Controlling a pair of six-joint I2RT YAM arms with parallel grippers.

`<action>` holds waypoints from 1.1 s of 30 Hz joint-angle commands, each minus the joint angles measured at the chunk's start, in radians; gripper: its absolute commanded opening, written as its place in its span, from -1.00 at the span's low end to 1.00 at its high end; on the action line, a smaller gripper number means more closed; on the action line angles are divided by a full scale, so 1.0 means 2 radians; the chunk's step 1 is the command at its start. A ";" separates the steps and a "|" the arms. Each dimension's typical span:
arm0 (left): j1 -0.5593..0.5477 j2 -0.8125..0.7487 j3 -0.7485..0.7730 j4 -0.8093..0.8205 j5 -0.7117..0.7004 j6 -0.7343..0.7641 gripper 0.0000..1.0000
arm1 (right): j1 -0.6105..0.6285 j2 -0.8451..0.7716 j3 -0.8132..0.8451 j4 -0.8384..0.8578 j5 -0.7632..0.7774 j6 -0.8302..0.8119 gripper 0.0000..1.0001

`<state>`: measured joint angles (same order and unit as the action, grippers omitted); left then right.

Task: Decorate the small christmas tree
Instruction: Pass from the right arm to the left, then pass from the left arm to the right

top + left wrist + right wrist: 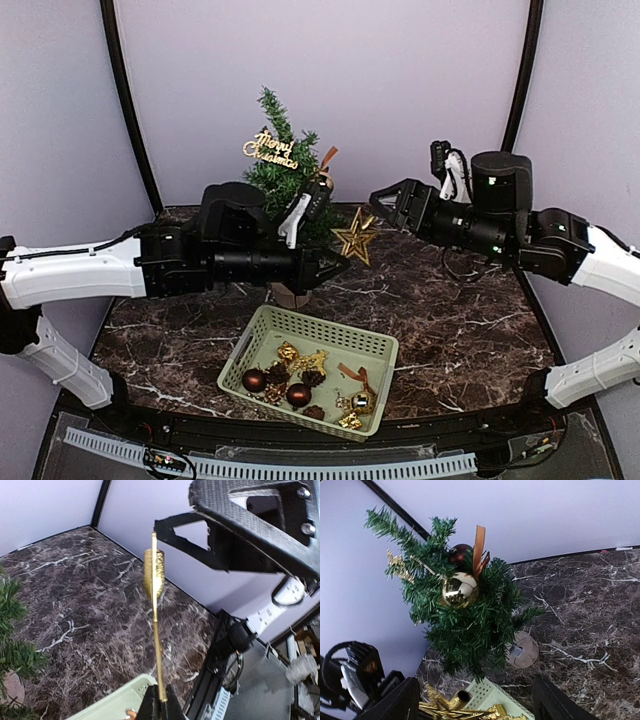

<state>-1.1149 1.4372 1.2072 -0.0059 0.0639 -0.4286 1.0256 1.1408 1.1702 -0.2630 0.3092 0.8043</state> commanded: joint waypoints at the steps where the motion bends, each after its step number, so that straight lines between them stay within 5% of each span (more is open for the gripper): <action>1: 0.007 -0.053 0.004 -0.115 0.167 0.056 -1.00 | -0.015 -0.015 0.030 -0.074 -0.115 -0.116 0.55; 6: 0.008 -0.049 0.022 -0.203 0.315 0.095 -1.00 | -0.017 0.009 0.060 -0.142 -0.295 -0.179 0.51; 14: 0.009 -0.038 0.047 -0.288 0.368 0.128 -1.00 | -0.016 0.041 0.048 -0.137 -0.477 -0.185 0.20; 20: 0.009 -0.031 0.056 -0.305 0.369 0.133 -1.00 | -0.014 0.039 0.029 -0.112 -0.531 -0.174 -0.15; 33: 0.011 -0.014 0.069 -0.313 0.365 0.139 -1.00 | -0.002 0.043 0.008 -0.104 -0.566 -0.171 -0.38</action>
<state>-1.0977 1.4124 1.3102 -0.6060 0.7689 -0.1738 1.0084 1.2282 1.1973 -0.4934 -0.7925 0.4740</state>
